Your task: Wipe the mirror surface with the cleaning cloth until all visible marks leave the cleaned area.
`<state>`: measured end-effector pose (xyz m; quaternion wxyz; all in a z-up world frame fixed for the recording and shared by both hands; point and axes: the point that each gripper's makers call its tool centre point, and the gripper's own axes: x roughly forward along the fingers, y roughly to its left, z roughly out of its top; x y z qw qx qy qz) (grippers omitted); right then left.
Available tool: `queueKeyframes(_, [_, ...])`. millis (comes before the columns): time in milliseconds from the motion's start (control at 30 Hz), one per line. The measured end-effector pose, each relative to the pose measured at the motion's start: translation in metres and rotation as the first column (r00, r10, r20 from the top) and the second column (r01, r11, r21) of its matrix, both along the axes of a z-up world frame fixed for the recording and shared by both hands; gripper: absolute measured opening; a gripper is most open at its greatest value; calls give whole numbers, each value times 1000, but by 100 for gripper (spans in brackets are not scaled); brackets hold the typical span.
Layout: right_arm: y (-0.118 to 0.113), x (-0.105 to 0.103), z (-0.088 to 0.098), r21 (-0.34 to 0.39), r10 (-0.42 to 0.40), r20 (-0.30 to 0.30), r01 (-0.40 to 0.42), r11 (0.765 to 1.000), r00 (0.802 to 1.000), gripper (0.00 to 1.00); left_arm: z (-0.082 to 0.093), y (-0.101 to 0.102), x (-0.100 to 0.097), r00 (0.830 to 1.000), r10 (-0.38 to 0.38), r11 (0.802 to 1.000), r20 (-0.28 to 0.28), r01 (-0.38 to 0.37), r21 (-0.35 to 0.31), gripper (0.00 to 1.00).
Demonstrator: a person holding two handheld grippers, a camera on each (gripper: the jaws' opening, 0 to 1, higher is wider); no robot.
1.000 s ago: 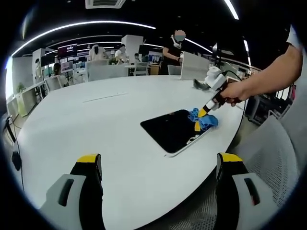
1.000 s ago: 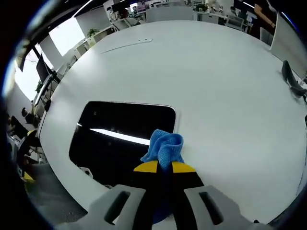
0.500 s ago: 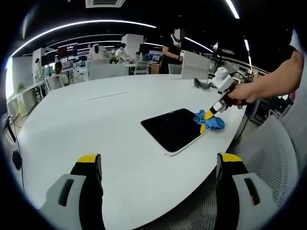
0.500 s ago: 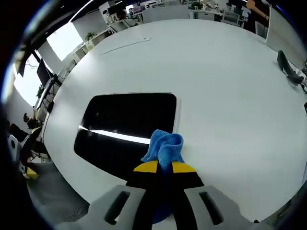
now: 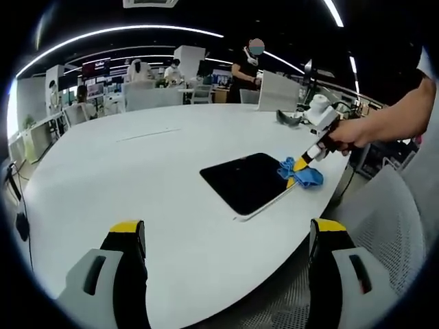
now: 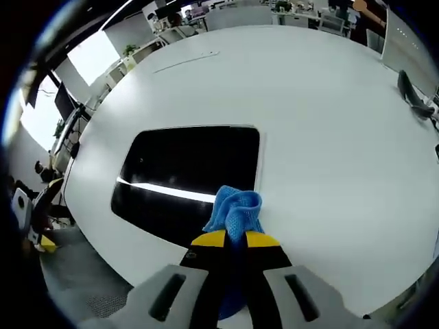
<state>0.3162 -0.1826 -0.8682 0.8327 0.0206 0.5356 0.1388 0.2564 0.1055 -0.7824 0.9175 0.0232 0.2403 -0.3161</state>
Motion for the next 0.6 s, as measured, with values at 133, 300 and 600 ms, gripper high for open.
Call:
queueKeyframes(133, [-1,-5,0,8,-16,-12,16,1000,1000,2,0,-1,-1,1000,-4,1000,-1,4,4,99])
queueKeyframes(300, [0,-6,0,14,-38,-11,38,999,999,2,-2,0,0,1000,-4,1000,-3,4,8,99])
queueKeyframes(600, [1,-6,0,27,-58,-37,59,998,998,2,-2,0,-1,1000,-6,1000,-6,6,16,99])
